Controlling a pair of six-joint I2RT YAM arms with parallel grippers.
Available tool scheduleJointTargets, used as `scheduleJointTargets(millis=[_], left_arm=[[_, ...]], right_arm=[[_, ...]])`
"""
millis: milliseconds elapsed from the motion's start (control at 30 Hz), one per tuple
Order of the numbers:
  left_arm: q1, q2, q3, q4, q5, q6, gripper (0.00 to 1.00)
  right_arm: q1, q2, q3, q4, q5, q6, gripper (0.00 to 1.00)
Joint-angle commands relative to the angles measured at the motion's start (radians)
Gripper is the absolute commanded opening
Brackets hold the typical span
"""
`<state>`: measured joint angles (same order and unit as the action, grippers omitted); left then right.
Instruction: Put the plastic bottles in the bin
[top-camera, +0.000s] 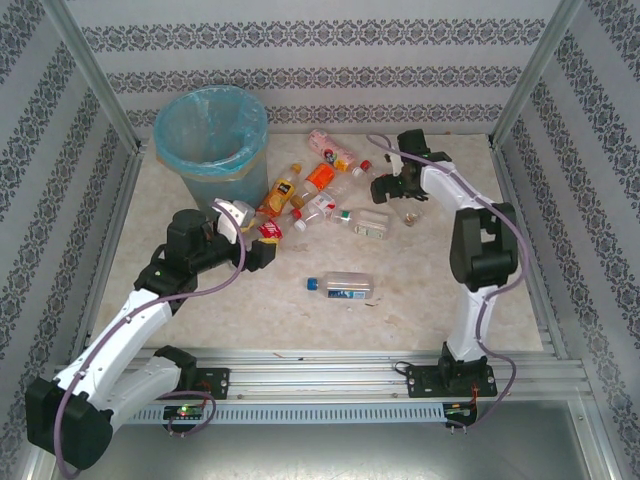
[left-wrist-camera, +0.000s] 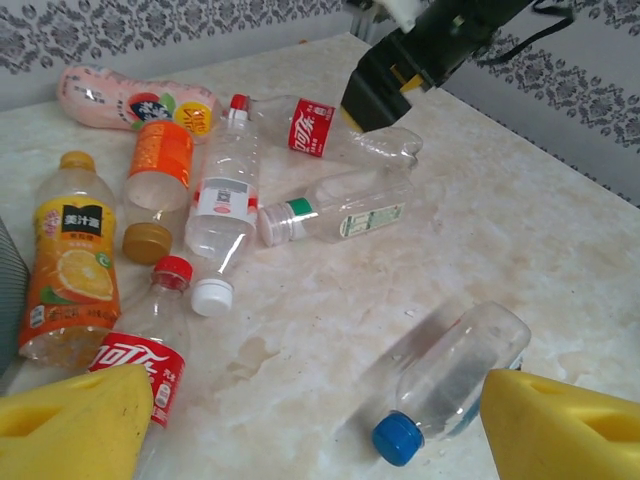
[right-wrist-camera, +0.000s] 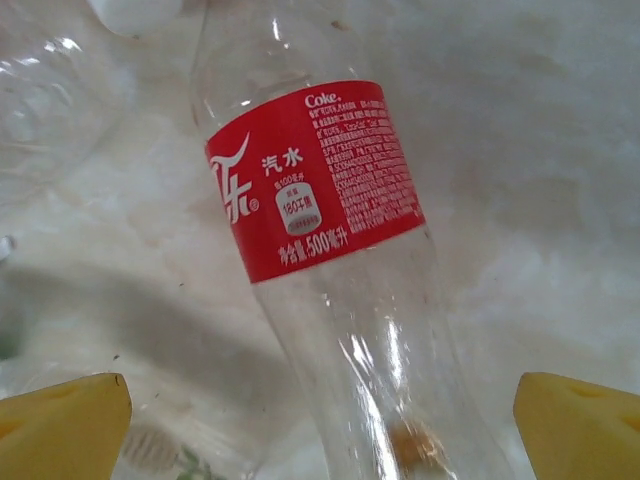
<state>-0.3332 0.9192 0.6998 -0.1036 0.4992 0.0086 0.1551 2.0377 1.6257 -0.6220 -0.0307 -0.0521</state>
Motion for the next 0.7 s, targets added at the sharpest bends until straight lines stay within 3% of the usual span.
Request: scheduleJointTargets(millis=[0, 267, 667], left_arm=[[-0.008, -0.012, -0.009, 0.033, -0.031, 0.027, 0.87], [-0.007, -0.002, -0.011, 0.054, -0.009, 0.001, 0.88], [-0.007, -0.002, -0.01, 0.031, -0.016, 0.01, 0.88]], right_arm=[[0.009, 0.057, 0.068, -0.076, 0.051, -0.018, 0.98], [0.029, 0.113, 0.06, -0.124, 0.091, -0.035, 0.97], [0.021, 0.103, 0.032, -0.145, 0.09, -0.056, 0.72]])
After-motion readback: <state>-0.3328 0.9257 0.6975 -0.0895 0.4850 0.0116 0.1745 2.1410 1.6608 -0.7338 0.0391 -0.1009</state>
